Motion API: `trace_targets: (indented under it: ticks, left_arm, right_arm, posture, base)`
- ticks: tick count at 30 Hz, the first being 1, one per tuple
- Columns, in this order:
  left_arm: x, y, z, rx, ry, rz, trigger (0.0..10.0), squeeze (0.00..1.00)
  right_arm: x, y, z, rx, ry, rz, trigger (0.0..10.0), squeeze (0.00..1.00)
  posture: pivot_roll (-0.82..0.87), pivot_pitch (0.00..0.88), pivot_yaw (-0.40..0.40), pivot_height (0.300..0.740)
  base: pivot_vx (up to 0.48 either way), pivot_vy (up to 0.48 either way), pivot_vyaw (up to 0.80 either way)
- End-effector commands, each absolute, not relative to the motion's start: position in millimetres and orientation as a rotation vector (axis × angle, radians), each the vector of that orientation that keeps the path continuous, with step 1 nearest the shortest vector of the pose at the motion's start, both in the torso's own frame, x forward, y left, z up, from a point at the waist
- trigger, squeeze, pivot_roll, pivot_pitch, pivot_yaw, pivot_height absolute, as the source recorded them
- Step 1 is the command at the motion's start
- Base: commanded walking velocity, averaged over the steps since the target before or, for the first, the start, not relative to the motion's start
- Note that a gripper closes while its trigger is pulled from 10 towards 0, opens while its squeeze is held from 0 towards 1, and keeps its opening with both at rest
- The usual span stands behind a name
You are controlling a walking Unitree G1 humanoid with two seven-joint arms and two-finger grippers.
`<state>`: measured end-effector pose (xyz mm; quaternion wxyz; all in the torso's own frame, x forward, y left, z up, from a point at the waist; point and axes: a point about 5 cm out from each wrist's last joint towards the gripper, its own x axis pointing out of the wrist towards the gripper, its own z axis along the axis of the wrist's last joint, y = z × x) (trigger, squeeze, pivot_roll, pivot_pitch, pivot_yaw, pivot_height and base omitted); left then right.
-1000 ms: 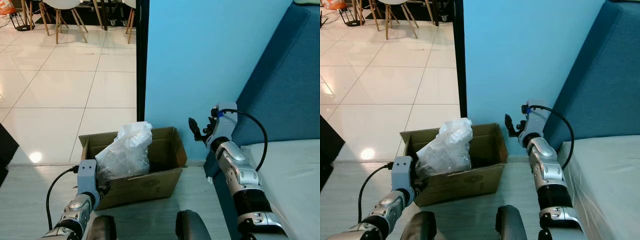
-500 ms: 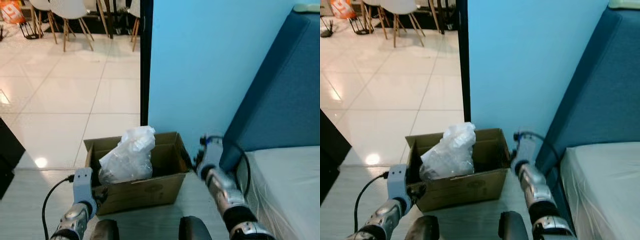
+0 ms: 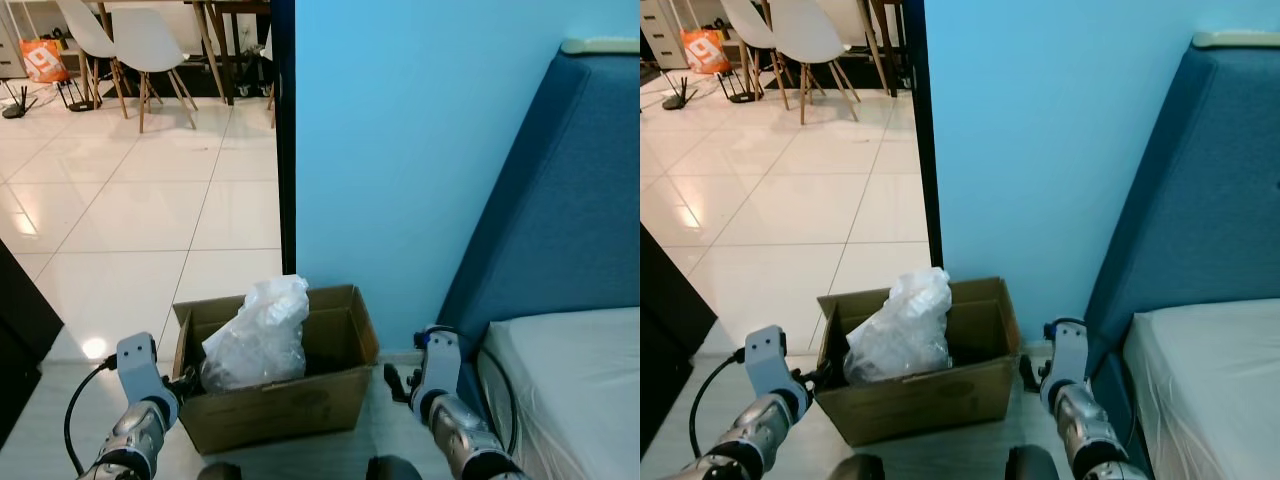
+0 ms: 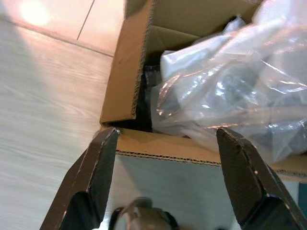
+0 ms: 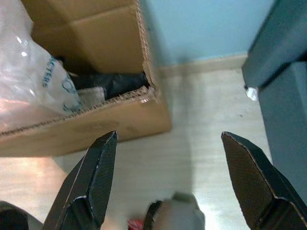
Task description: Clean up the room
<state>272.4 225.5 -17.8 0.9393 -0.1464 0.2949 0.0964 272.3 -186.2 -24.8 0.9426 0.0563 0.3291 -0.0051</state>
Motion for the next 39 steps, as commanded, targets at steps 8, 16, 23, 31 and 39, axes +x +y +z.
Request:
trace_targets:
  ticks: [8,16,23,31,39]
  left_arm:
    - [227,219,-55,-0.238,0.813,0.242,10.0,0.0]
    - [199,224,-71,-0.208,0.908,0.276,10.0,0.0]
    - [188,219,-77,-0.175,0.96,0.237,10.0,0.0]
    - [183,211,-82,-0.142,0.995,0.19,10.0,0.0]
    - [183,206,-83,-0.129,1.004,0.16,10.0,0.0]
  right_arm:
    - [234,-184,-56,0.085,0.836,-0.017,10.0,0.0]
    - [217,-186,-67,0.078,0.902,-0.031,10.0,0.0]
    - [211,-180,-71,0.075,0.944,-0.023,10.0,0.0]
    - [207,-180,-74,0.066,0.967,-0.021,10.0,0.0]
    - [206,-180,-74,0.046,0.97,-0.009,10.0,0.0]
  posture:
    - [0.07,0.0,-0.015,0.706]
    - [0.08,0.0,-0.039,0.731]
    - [0.08,0.0,-0.043,0.74]
    - [0.08,0.0,-0.047,0.74]
    - [0.08,0.0,-0.045,0.74]
  base:
    - [0.0,0.0,0.0]
    - [0.0,0.0,0.0]
    - [-0.204,0.0,0.0]
    - [-0.341,0.0,0.0]
    - [-0.466,0.0,0.0]
